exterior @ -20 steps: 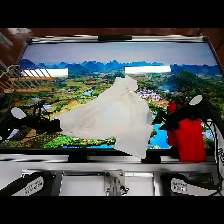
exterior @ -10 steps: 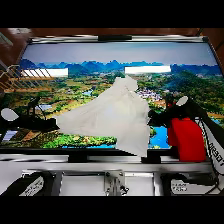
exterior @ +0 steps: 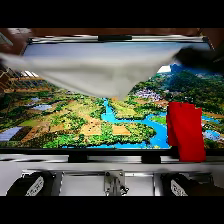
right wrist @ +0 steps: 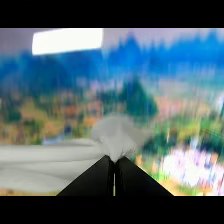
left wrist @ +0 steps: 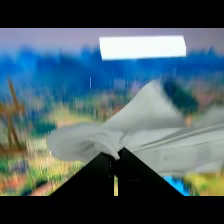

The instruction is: Fold the shirts.

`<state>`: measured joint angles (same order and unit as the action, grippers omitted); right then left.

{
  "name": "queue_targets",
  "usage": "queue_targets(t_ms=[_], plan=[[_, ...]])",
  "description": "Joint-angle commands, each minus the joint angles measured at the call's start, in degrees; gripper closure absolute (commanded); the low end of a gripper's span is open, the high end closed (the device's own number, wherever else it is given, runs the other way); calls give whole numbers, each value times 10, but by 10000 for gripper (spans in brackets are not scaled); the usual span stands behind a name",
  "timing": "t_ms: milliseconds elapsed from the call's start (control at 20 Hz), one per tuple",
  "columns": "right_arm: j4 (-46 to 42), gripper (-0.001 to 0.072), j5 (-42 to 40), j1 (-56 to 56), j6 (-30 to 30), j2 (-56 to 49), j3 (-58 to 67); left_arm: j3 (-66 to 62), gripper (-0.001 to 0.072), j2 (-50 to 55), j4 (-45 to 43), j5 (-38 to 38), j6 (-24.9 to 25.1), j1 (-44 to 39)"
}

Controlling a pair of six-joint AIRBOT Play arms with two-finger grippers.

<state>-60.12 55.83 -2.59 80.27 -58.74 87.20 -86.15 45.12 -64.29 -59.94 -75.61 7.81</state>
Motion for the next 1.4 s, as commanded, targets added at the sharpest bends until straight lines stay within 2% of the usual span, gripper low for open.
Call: queue_targets(t_ms=[0,100,200,400,550,650,750,850,950,1050,1100,1350], plan=[[-42,646,-105,0,9,103,161,-239,675,-31,-3,45,-5,0],[-50,646,-107,0,9,137,202,-295,675,-43,-3,41,-45,0],[-49,646,-103,0,9,168,207,-301,674,-66,-4,19,-48,0],[-64,646,-52,0,9,203,207,-301,675,-81,-11,-136,-48,0],[-104,645,49,0,23,199,207,-290,675,-80,-67,-228,-53,1],[-136,645,139,0,49,176,207,-256,675,-79,-144,-260,-93,1],[-155,645,246,0,80,125,206,-183,675,-79,-169,-277,-97,1],[-152,645,331,0,122,50,206,-78,675,-75,-164,-258,-98,1],[-150,645,339,1,134,-40,206,35,675,-59,-162,-195,-97,1],[-151,645,292,1,140,-137,206,127,675,-19,-151,-78,-94,1],[-147,645,262,1,157,-190,206,153,675,13,-136,-29,-76,1],[-62,644,120,1,182,-406,206,161,674,242,-35,75,-72,0]])
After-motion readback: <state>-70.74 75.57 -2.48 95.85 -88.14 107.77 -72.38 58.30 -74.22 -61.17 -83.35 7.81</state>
